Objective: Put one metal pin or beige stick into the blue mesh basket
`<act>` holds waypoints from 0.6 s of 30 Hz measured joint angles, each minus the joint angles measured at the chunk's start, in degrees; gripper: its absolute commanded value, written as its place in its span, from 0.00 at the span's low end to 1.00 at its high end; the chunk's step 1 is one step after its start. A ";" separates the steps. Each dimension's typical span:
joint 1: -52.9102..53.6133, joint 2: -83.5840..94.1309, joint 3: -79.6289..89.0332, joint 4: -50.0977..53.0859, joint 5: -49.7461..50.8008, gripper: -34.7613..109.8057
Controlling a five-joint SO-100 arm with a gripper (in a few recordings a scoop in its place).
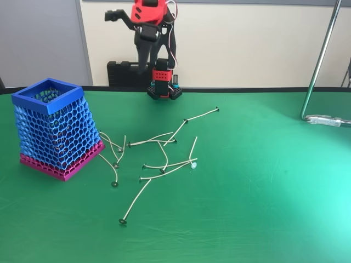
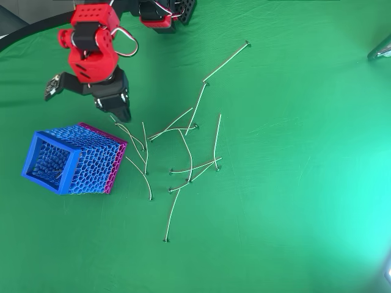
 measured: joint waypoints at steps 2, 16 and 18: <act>-1.32 3.69 7.12 -3.43 0.35 0.25; -4.92 31.55 52.82 -30.41 3.25 0.24; -4.75 35.24 58.62 -33.49 3.60 0.24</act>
